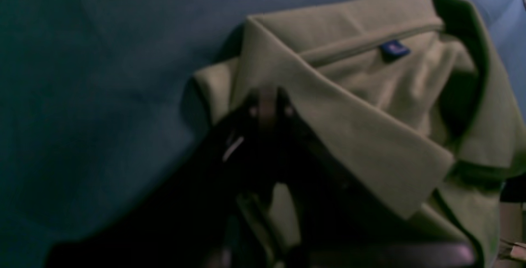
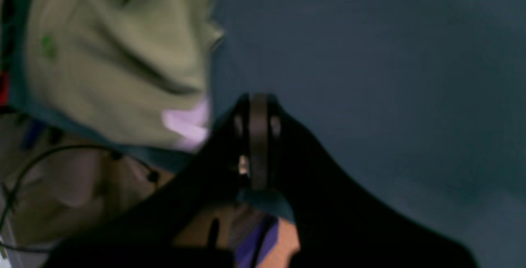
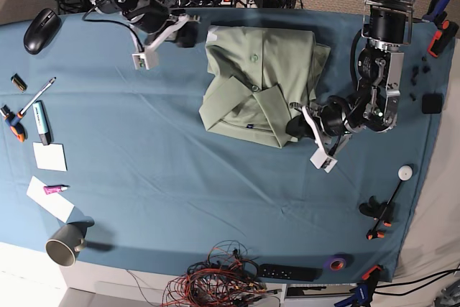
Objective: Fold the T-shirt properly
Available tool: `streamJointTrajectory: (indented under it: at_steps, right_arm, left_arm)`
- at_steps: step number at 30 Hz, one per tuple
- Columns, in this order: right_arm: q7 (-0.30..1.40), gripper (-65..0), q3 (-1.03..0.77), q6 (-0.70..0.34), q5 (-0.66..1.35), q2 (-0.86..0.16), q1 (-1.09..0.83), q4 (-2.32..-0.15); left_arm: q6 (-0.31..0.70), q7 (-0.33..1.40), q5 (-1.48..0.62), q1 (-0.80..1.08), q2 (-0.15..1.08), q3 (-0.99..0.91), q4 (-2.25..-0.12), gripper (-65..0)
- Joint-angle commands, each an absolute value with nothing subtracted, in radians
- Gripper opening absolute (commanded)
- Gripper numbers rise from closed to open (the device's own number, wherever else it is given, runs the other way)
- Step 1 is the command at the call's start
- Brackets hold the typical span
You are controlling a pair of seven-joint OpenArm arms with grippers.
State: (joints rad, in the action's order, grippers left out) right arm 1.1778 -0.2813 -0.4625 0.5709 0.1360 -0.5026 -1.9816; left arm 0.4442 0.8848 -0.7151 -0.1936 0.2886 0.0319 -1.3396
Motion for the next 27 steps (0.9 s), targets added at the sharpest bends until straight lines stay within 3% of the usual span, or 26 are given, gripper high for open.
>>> streamJointTrajectory:
  at_steps: [1,8,11,16,22,27]
  right_arm:
    - [1.177,-65.0,-0.282,-0.462,0.583,0.139,-0.519,-2.002]
    - [1.188,-65.0,-0.282,-0.463,0.587,0.138,-0.550,-2.009]
    - [1.192,-65.0,-0.282,-0.463,0.581,0.138,-0.556,-2.045]
    - [1.182,-65.0,-0.284,-0.464,0.515,0.134,-0.599,-2.152]
    - [1.170,-65.0,-0.315,-0.464,0.497,0.083,-0.667,-2.235]
    - [1.171,-65.0,-0.375,-0.464,0.509,0.025,-0.748,-2.238]
  left_arm:
    - [0.434,0.875,-0.705,-0.215,0.297,0.028,-1.353,-65.0]
    - [0.429,0.870,-0.690,-0.248,0.300,0.027,-1.354,-65.0]
    - [0.376,0.864,-0.647,-0.281,0.310,-0.002,-1.375,-65.0]
    - [0.358,0.876,-0.640,-0.308,0.386,-0.081,-1.422,-65.0]
    - [0.388,1.008,-0.802,-0.257,0.528,-0.237,-1.483,-65.0]
    - [0.453,1.100,-0.977,-0.083,0.617,-0.383,-1.557,-65.0]
